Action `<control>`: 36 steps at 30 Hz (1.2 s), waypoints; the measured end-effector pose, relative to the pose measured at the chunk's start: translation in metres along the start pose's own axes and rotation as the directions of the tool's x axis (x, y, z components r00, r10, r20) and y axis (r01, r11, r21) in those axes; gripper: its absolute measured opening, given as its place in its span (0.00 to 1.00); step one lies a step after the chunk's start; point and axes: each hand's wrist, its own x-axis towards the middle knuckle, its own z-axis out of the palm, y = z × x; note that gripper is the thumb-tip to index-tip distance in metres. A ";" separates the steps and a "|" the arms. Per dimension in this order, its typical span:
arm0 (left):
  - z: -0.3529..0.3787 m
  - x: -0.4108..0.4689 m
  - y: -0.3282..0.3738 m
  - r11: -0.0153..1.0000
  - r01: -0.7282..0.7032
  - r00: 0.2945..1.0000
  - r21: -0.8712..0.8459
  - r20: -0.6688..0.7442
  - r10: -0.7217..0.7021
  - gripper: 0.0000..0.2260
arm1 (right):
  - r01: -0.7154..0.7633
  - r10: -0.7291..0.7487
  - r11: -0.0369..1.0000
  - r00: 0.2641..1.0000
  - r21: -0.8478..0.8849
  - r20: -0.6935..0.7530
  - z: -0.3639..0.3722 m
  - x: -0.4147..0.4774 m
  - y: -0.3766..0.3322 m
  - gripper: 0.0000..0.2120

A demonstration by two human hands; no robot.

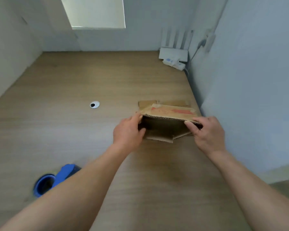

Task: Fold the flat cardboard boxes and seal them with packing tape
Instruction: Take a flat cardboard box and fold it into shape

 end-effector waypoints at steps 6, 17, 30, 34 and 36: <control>-0.074 -0.012 -0.006 0.991 0.131 0.983 0.016 0.124 -0.132 0.04 | -0.197 0.196 0.968 0.980 0.155 0.019 -0.056 0.003 -0.050 0.18; -0.063 -0.082 -0.024 0.954 0.255 0.933 -0.156 0.299 -0.201 0.06 | -0.523 0.404 0.711 0.851 0.470 0.337 -0.019 -0.079 -0.083 0.17; -0.068 -0.069 -0.020 0.954 0.269 0.928 -0.131 0.298 -0.221 0.07 | 0.052 0.098 0.971 0.809 -0.235 0.580 -0.049 -0.081 -0.113 0.13; -0.067 -0.064 -0.018 0.948 0.296 0.920 -0.118 0.301 -0.250 0.08 | 0.168 -0.017 0.967 0.790 -0.190 0.613 -0.046 -0.076 -0.110 0.17; -0.066 -0.061 -0.018 0.947 0.302 0.915 -0.107 0.312 -0.256 0.09 | 0.163 -0.041 0.976 0.787 -0.143 0.616 -0.042 -0.071 -0.103 0.22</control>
